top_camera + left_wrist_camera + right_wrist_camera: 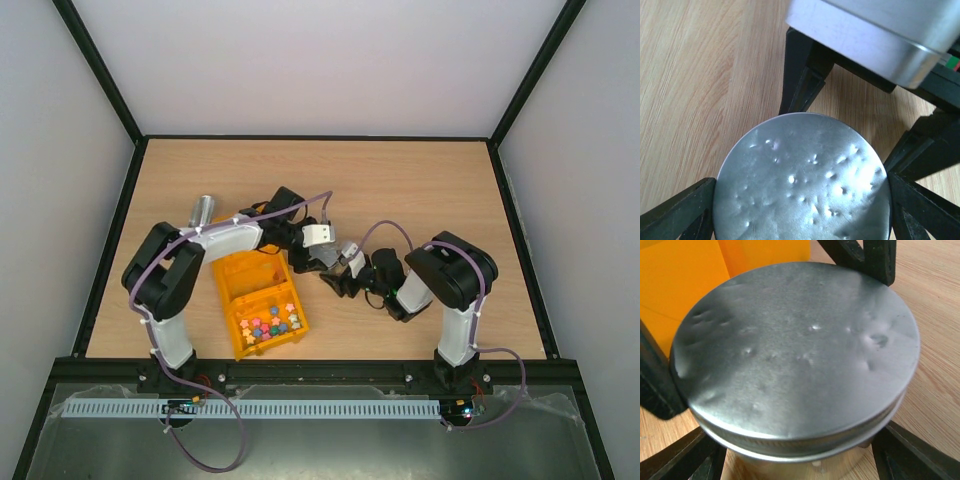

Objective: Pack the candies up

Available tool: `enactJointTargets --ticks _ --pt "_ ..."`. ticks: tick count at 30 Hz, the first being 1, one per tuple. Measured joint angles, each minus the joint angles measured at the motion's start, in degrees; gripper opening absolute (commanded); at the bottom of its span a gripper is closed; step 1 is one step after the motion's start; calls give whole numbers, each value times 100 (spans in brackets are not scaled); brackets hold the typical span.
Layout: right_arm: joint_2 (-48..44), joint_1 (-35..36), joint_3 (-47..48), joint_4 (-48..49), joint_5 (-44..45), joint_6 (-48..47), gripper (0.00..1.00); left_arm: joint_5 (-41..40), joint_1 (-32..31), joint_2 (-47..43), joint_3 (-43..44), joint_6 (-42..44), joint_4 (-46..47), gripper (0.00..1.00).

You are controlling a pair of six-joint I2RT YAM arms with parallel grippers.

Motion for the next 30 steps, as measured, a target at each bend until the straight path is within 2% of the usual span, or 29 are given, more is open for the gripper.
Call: enactJointTargets --ticks 7,12,16,20,22,24,28,30 --pt "-2 -9 -50 52 -35 -76 56 229 94 251 527 1198 -824 59" --pt "-4 -35 -76 68 -35 -83 63 345 140 498 970 1816 -1386 60" --pt "-24 -39 -94 55 -4 -74 73 579 262 719 1224 1860 -1641 63" --pt "-225 -81 -173 -9 26 -37 91 761 391 874 1427 2111 -1856 67" --pt "-428 -111 -221 -72 9 -17 96 787 428 984 1611 2363 -2070 68" --pt "-640 -144 -269 -114 -13 17 99 807 457 1145 1873 2632 -2337 72" --pt "-1102 -181 -341 -304 -105 70 99 863 481 1488 2439 3110 -2861 80" --pt "-1333 -190 -367 -442 -146 127 99 890 483 1615 2647 3359 -3088 94"
